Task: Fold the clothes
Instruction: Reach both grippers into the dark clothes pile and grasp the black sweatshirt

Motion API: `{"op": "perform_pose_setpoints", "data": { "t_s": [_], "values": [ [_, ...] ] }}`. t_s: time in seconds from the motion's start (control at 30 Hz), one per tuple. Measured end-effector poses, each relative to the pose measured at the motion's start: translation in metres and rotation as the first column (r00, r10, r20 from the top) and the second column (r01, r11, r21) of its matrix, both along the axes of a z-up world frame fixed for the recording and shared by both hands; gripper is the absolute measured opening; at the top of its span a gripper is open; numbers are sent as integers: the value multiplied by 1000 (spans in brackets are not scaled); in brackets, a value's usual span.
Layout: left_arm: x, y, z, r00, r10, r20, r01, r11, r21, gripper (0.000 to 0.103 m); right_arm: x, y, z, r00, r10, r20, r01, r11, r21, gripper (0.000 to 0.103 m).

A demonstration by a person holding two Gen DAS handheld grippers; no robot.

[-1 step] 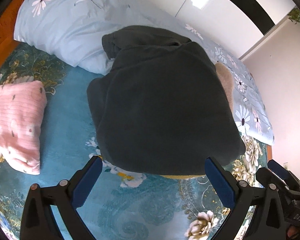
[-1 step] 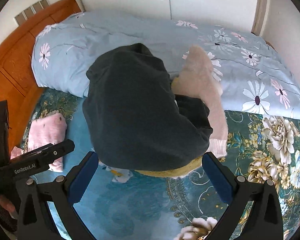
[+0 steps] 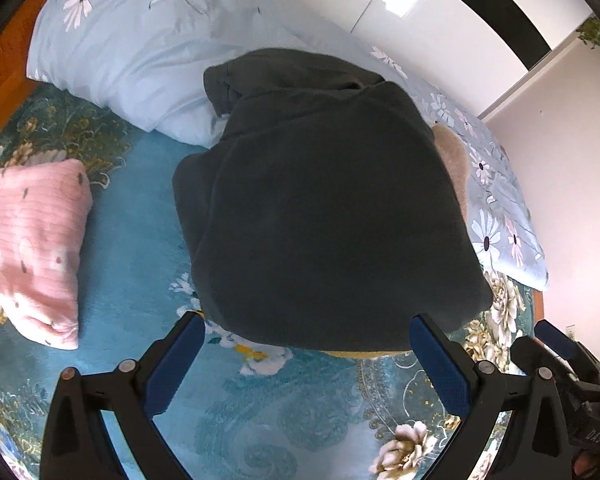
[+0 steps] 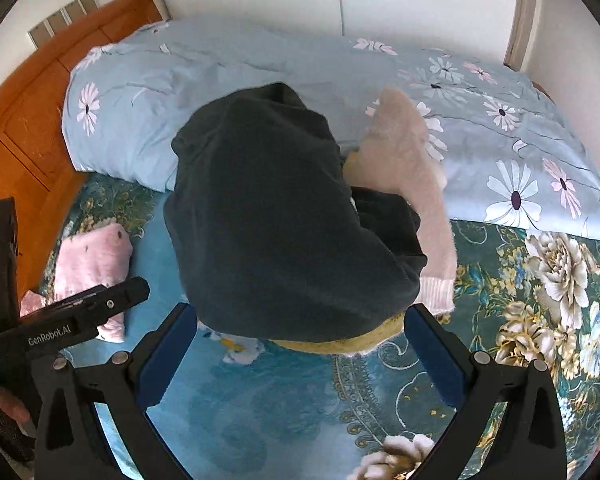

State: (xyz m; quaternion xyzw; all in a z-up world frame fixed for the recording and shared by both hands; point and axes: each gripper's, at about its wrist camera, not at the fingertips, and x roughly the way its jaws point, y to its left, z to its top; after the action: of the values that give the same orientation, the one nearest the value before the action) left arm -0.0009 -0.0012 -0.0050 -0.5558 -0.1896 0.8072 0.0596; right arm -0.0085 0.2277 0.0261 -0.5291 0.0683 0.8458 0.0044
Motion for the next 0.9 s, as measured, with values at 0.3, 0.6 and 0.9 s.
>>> {"op": "perform_pose_setpoints", "data": {
  "t_s": [0.3,0.6,0.9],
  "values": [
    [-6,-7,-31,999,0,48,-2,999,47,103,-13,2,-30,996,11,92,-11,1000,6,103],
    [-48,7,-24,993,-117,18,117,993,27,103,-7,19,-44,987,-32,157,35,999,-18,103],
    [-172,62,26,976,-209,-58,205,977,-61,103,45,67,-45,969,-148,197,146,989,27,103]
  ]
}}
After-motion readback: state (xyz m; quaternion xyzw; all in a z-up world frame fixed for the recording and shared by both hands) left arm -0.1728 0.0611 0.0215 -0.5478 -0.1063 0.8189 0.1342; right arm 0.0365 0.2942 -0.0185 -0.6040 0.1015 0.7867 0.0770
